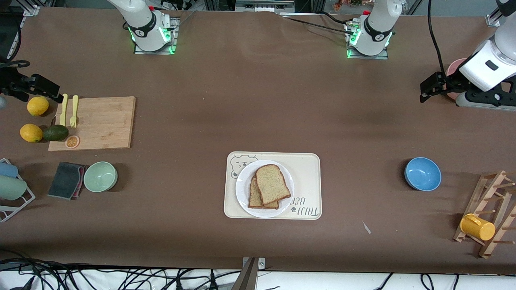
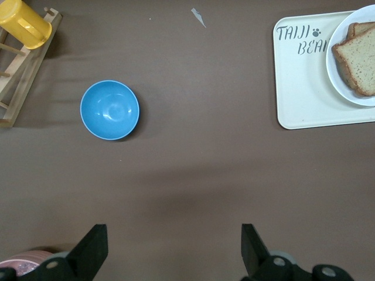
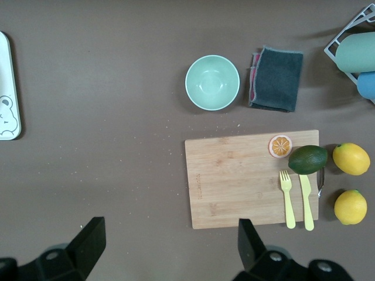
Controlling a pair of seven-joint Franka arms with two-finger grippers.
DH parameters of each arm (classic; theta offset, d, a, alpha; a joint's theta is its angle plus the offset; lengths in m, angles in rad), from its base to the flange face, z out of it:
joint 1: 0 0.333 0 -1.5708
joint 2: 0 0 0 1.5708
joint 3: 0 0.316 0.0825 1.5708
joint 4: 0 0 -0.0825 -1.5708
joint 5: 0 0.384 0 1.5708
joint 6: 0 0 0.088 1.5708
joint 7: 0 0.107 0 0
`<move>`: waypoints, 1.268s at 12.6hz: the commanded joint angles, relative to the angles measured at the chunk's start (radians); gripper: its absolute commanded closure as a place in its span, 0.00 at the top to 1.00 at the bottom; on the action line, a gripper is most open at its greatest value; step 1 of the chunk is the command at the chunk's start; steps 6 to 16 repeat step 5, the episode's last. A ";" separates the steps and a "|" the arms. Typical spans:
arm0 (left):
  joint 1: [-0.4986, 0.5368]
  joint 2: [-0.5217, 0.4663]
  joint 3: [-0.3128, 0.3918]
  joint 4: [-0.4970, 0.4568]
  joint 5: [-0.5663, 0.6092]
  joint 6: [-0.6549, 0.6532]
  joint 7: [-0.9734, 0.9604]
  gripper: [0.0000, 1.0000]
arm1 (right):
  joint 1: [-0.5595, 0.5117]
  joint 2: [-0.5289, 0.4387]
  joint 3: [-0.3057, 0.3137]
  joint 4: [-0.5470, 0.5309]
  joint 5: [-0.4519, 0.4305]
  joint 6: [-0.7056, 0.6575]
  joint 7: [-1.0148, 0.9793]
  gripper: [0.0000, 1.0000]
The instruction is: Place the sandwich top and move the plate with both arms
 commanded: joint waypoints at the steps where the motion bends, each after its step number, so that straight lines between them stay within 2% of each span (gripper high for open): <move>1: 0.004 0.001 -0.004 0.012 0.025 -0.018 0.003 1.00 | -0.009 -0.018 0.011 0.003 -0.015 -0.019 -0.019 1.00; 16: 0.001 0.001 -0.005 0.014 0.025 -0.018 -0.003 1.00 | -0.006 -0.018 0.014 0.004 -0.027 -0.023 -0.019 1.00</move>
